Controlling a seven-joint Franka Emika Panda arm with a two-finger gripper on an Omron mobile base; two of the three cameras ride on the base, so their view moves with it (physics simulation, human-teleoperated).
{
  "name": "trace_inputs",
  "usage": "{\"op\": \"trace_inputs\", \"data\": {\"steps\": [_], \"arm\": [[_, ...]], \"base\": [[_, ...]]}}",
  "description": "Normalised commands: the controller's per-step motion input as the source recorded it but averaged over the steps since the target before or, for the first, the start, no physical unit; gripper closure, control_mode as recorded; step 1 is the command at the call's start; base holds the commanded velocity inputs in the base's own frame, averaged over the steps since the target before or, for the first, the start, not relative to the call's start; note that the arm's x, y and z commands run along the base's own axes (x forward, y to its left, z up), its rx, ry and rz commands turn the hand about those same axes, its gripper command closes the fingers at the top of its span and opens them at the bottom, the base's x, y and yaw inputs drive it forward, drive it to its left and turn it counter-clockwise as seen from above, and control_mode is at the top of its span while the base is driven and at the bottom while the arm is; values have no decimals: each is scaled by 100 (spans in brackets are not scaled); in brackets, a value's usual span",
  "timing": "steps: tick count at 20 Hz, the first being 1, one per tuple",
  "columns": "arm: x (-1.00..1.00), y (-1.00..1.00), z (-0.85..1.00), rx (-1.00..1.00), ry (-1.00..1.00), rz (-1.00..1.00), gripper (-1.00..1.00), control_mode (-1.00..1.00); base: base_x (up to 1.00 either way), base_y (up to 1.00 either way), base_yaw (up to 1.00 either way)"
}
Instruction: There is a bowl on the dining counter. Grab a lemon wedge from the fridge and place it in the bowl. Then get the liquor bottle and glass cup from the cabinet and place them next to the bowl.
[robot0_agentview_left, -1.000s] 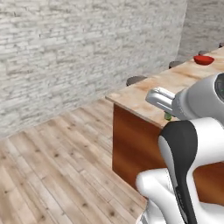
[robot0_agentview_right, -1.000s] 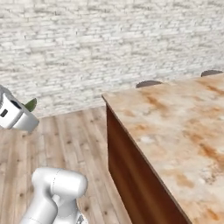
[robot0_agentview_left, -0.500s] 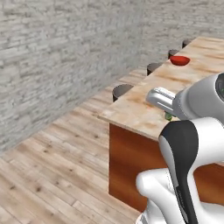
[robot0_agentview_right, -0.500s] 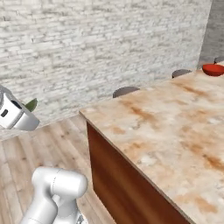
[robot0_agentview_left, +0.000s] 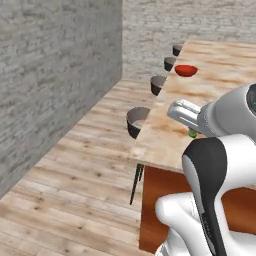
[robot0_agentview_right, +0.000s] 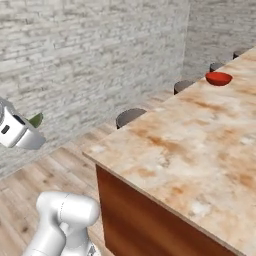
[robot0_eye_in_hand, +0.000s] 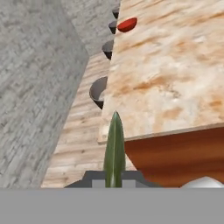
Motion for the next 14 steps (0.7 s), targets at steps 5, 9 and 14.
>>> {"op": "trace_inputs", "data": {"steps": [5, 9, 14], "arm": [[0, 0, 0, 0, 0, 0, 100, 100], [0, 0, 0, 0, 0, 0, 100, 100], [0, 0, 0, 0, 0, 0, 100, 100]], "base": [[74, 78, -41], [74, 81, -40], [78, 79, -40]]}}
